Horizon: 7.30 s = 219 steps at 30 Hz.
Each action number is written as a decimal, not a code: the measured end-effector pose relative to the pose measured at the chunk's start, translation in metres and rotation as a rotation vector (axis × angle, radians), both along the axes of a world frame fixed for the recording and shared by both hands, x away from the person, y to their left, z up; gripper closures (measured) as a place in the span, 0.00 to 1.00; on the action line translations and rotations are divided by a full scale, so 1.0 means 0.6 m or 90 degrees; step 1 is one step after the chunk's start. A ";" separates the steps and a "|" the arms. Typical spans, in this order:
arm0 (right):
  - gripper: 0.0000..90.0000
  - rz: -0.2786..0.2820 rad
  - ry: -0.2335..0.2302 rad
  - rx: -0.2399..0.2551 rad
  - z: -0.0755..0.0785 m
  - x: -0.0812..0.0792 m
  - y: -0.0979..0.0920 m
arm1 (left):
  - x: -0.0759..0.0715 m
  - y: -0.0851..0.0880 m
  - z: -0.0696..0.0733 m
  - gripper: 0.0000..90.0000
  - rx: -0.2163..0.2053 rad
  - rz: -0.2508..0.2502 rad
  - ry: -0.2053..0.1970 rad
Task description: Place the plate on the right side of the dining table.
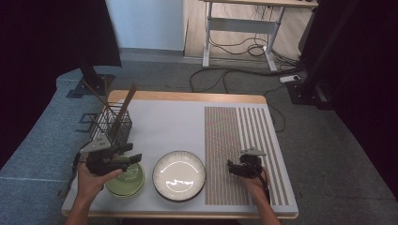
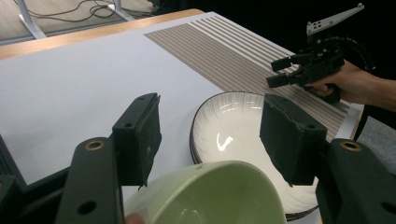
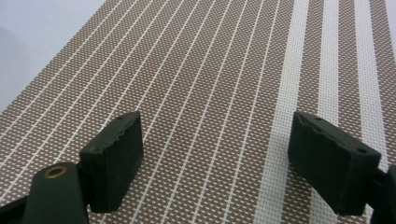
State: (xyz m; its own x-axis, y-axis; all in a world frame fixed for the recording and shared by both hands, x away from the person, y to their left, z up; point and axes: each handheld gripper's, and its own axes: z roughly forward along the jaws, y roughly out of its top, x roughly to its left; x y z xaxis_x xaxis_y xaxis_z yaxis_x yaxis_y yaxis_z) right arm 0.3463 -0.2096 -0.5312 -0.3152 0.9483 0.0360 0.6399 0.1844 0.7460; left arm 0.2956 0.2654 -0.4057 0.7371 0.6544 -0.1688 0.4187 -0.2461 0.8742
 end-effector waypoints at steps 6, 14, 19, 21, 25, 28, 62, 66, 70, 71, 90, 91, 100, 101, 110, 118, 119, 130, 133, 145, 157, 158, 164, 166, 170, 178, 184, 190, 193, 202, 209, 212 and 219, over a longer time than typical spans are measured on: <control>0.20 -0.007 -0.009 -0.005 0.003 -0.003 -0.005 | -0.001 -0.004 -0.002 0.42 0.003 -0.005 -0.008; 0.20 -0.003 -0.024 -0.010 0.008 -0.005 -0.002 | -0.007 -0.009 0.009 0.40 0.005 -0.018 -0.021; 0.20 -0.003 -0.033 -0.010 0.011 -0.009 0.001 | -0.017 -0.015 0.014 0.40 0.007 -0.031 -0.030; 0.20 -0.004 -0.037 -0.010 0.013 -0.010 0.001 | -0.018 -0.018 0.016 0.40 0.005 -0.033 -0.034; 0.20 -0.006 -0.038 -0.006 0.014 -0.010 -0.002 | -0.018 -0.019 0.016 0.40 0.008 -0.034 -0.033; 0.20 -0.007 -0.036 -0.006 0.013 -0.010 -0.003 | -0.020 -0.021 0.016 0.40 0.010 -0.032 -0.034; 0.22 0.004 -0.028 -0.024 0.010 -0.012 0.003 | -0.043 -0.088 0.007 0.40 0.043 -0.089 -0.030; 0.22 0.005 -0.027 -0.027 0.009 -0.013 0.004 | -0.044 -0.090 0.006 0.40 0.040 -0.086 -0.031; 0.22 0.007 -0.026 -0.030 0.008 -0.013 0.006 | -0.048 -0.098 0.005 0.40 0.045 -0.084 -0.038; 0.22 0.008 -0.024 -0.032 0.007 -0.012 0.007 | -0.052 -0.105 0.005 0.40 0.059 -0.087 -0.047; 0.22 0.008 -0.018 -0.035 0.006 -0.012 0.009 | -0.068 -0.170 -0.024 0.40 0.081 -0.162 -0.027; 0.22 0.009 -0.019 -0.036 0.006 -0.013 0.009 | -0.068 -0.173 -0.027 0.40 0.084 -0.164 -0.025; 0.22 0.010 -0.018 -0.043 0.004 -0.011 0.010 | -0.072 -0.192 -0.040 0.40 0.104 -0.176 -0.022; 0.22 0.010 -0.020 -0.046 0.004 -0.011 0.011 | -0.073 -0.199 -0.045 0.40 0.109 -0.184 -0.020; 0.23 0.011 -0.023 -0.044 0.005 -0.012 0.010 | -0.069 -0.209 -0.059 0.40 0.122 -0.190 -0.010; 0.23 0.008 -0.024 -0.046 0.005 -0.012 0.010 | -0.068 -0.214 -0.067 0.40 0.121 -0.189 -0.004; 0.23 0.008 -0.023 -0.046 0.005 -0.013 0.010 | -0.068 -0.216 -0.069 0.40 0.123 -0.190 -0.002; 0.23 0.007 -0.020 -0.045 0.005 -0.012 0.012 | -0.066 -0.233 -0.095 0.39 0.134 -0.196 0.022; 0.23 0.007 -0.021 -0.045 0.005 -0.012 0.011 | -0.065 -0.234 -0.097 0.39 0.139 -0.193 0.021; 0.23 0.007 -0.020 -0.045 0.004 -0.012 0.012 | -0.063 -0.242 -0.113 0.39 0.148 -0.197 0.030; 0.23 0.007 -0.020 -0.044 0.005 -0.012 0.011 | -0.061 -0.250 -0.129 0.39 0.147 -0.200 0.040; 0.23 0.007 -0.020 -0.044 0.005 -0.012 0.011 | -0.061 -0.250 -0.130 0.39 0.150 -0.201 0.042; 0.23 0.008 -0.022 -0.045 0.005 -0.013 0.012 | -0.058 -0.251 -0.134 0.39 0.154 -0.197 0.044; 0.23 0.007 -0.023 -0.046 0.005 -0.012 0.012 | -0.058 -0.251 -0.134 0.39 0.163 -0.188 0.036; 0.23 0.006 -0.023 -0.045 0.005 -0.012 0.012 | -0.058 -0.250 -0.133 0.40 0.166 -0.188 0.041; 0.23 0.007 -0.023 -0.044 0.005 -0.012 0.011 | -0.059 -0.252 -0.134 0.39 0.155 -0.200 0.054; 0.23 0.006 -0.024 -0.043 0.006 -0.012 0.011 | -0.059 -0.254 -0.139 0.39 0.155 -0.196 0.054; 0.23 0.006 -0.026 -0.041 0.007 -0.013 0.011 | -0.059 -0.255 -0.140 0.39 0.154 -0.192 0.058; 0.23 0.008 -0.027 -0.040 0.007 -0.013 0.012 | -0.059 -0.256 -0.140 0.39 0.154 -0.189 0.061; 0.24 0.009 -0.026 -0.039 0.008 -0.014 0.011 | -0.056 -0.256 -0.142 0.42 0.170 -0.170 0.053; 0.25 0.013 -0.036 -0.025 0.014 -0.015 0.012 | -0.054 -0.257 -0.144 0.42 0.171 -0.171 0.058; 0.25 0.021 -0.046 -0.009 0.021 -0.016 0.014 | -0.052 -0.257 -0.146 0.42 0.174 -0.166 0.058; 0.26 0.052 -0.059 0.028 0.033 -0.020 0.031 | -0.048 -0.258 -0.149 0.42 0.190 -0.156 0.055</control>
State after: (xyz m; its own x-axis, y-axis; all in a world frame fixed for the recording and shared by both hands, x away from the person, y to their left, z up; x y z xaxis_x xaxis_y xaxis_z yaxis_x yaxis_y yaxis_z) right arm 0.3344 -0.1912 -0.5111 -0.3950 0.9176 0.0437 0.5522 0.1992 0.8096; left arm 0.2669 0.1109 -0.4949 0.8687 0.4909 -0.0661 0.3850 -0.5852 0.7137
